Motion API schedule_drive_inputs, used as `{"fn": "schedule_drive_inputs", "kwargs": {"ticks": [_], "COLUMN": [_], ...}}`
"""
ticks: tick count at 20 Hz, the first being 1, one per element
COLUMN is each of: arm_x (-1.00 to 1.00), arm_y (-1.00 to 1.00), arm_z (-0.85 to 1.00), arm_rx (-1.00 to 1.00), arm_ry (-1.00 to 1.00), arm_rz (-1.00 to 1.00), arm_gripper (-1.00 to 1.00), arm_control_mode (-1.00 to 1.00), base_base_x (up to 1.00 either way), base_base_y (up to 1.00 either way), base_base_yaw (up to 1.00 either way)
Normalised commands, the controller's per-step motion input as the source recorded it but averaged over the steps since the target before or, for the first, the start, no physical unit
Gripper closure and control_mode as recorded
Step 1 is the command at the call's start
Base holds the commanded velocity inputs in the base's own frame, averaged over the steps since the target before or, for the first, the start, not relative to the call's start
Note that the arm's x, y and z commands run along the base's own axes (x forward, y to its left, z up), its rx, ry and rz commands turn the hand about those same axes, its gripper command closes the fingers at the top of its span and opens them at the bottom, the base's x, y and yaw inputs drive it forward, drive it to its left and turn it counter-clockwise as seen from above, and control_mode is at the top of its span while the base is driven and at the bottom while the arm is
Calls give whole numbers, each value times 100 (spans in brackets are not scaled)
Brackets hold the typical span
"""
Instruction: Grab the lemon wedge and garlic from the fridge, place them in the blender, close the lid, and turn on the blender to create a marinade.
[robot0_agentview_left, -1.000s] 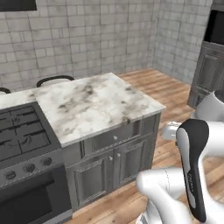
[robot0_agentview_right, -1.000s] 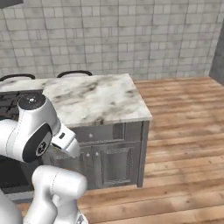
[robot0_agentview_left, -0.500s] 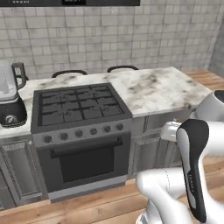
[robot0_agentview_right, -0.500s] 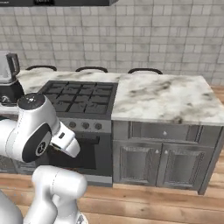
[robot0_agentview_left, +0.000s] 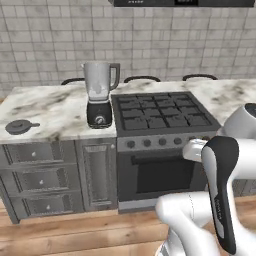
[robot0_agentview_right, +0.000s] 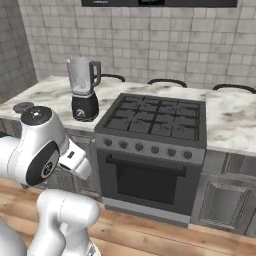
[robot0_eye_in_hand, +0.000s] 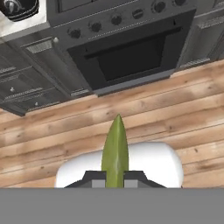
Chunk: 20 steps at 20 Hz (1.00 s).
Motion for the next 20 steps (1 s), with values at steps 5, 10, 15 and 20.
{"fn": "schedule_drive_inputs", "kwargs": {"ticks": [5,10,15,20], "arm_x": [0,0,0,0], "arm_y": [0,0,0,0], "arm_z": [0,0,0,0], "arm_rx": [0,0,0,0], "arm_ry": [0,0,0,0], "arm_rz": [0,0,0,0], "arm_gripper": [100,100,100,100], "arm_control_mode": [100,100,100,100], "base_base_x": [7,37,70,78], "base_base_y": [100,100,94,67], "base_base_yaw": [9,-1,-1,0]}}
